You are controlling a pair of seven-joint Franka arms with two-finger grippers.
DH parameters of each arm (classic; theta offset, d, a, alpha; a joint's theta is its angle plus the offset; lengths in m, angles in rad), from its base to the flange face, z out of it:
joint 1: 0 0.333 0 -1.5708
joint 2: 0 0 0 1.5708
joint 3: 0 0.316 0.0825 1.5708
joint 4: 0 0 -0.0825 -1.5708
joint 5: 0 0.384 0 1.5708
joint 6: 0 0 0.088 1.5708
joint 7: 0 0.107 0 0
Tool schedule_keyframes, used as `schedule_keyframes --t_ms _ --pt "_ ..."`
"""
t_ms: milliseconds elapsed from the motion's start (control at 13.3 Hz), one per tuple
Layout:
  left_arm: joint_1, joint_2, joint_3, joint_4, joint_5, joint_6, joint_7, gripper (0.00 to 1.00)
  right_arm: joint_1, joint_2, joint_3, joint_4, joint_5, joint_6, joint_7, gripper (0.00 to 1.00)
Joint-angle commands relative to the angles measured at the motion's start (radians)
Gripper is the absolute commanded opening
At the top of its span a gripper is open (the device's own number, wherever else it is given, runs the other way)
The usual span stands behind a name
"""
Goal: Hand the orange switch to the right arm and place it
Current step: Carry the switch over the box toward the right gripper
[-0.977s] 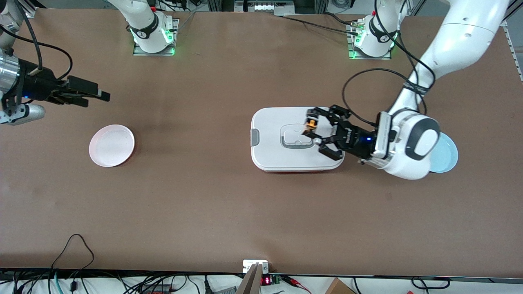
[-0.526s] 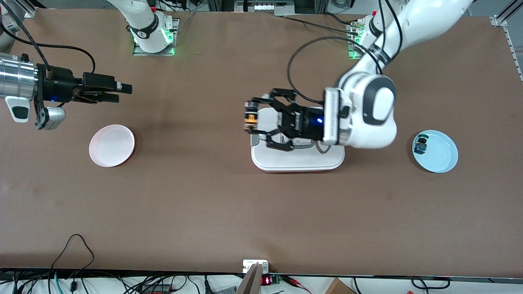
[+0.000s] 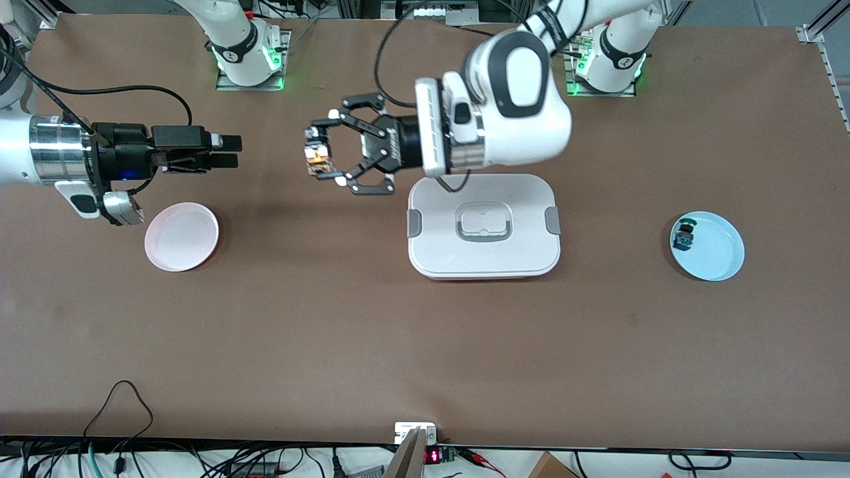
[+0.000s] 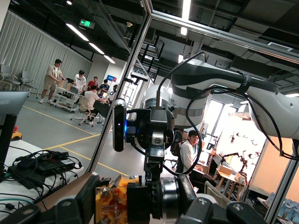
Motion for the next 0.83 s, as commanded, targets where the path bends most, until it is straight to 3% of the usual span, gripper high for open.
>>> schedule_keyframes --t_ms 0,150,752 --pt "-0.077 0.047 0.019 0.106 -0.018 0.094 -0.017 0.0 0.016 -0.011 -0.003 -0.024 0.089 0.006 0.058 1.0" --pt "-0.109 0.05 0.021 0.122 -0.015 0.143 -0.017 0.0 0.03 -0.011 -0.003 -0.049 0.168 0.011 0.126 1.0" --pt "-0.114 0.051 0.022 0.125 -0.012 0.146 -0.017 0.0 0.078 0.013 -0.001 -0.104 0.309 -0.005 0.253 1.0"
